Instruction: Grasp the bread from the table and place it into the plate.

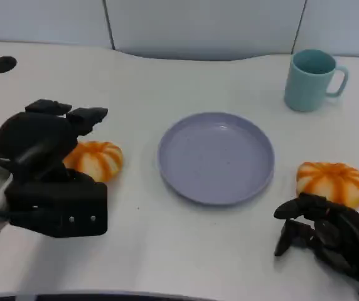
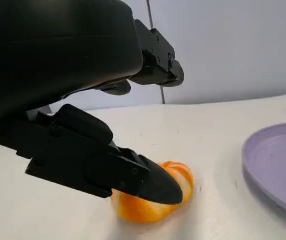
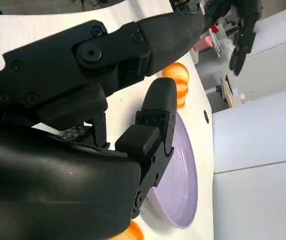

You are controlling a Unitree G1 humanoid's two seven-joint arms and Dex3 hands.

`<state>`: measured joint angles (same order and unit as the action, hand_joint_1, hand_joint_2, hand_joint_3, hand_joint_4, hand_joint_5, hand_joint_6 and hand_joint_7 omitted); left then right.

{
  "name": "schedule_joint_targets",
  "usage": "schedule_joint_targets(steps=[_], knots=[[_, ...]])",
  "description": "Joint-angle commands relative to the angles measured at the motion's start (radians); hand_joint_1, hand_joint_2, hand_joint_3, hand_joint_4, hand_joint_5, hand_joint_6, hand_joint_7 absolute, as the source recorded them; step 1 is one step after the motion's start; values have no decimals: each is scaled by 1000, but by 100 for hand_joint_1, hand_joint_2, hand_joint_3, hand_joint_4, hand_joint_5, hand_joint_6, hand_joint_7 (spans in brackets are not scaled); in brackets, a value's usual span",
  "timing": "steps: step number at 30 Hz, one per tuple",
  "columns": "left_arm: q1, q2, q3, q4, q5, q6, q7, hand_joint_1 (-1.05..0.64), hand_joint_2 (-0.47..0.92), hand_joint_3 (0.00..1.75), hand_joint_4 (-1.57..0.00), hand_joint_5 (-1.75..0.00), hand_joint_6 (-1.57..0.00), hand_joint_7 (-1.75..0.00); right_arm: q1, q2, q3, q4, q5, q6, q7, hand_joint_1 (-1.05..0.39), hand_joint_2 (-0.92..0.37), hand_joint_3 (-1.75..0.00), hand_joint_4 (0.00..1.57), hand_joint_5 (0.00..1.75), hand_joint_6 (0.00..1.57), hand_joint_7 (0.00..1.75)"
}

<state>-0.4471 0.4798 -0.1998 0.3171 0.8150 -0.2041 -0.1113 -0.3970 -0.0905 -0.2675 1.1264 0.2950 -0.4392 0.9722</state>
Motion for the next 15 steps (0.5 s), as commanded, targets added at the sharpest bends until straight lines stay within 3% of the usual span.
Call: schedule_joint_targets(steps=[1,15], knots=[[-81,3,-56,110,-10,31,-37,-87,90,1,-8,-20,-24,0,9,-22,-13,23,12,37,13,-53,-92,-12,63,138,72,86],[-359,-120,-248,643,2,96,-9,-85,86,0,-3,-16,-16,0,15,-16,-16,22,19,37,24,-54,-92,-11,67,132,77,78]])
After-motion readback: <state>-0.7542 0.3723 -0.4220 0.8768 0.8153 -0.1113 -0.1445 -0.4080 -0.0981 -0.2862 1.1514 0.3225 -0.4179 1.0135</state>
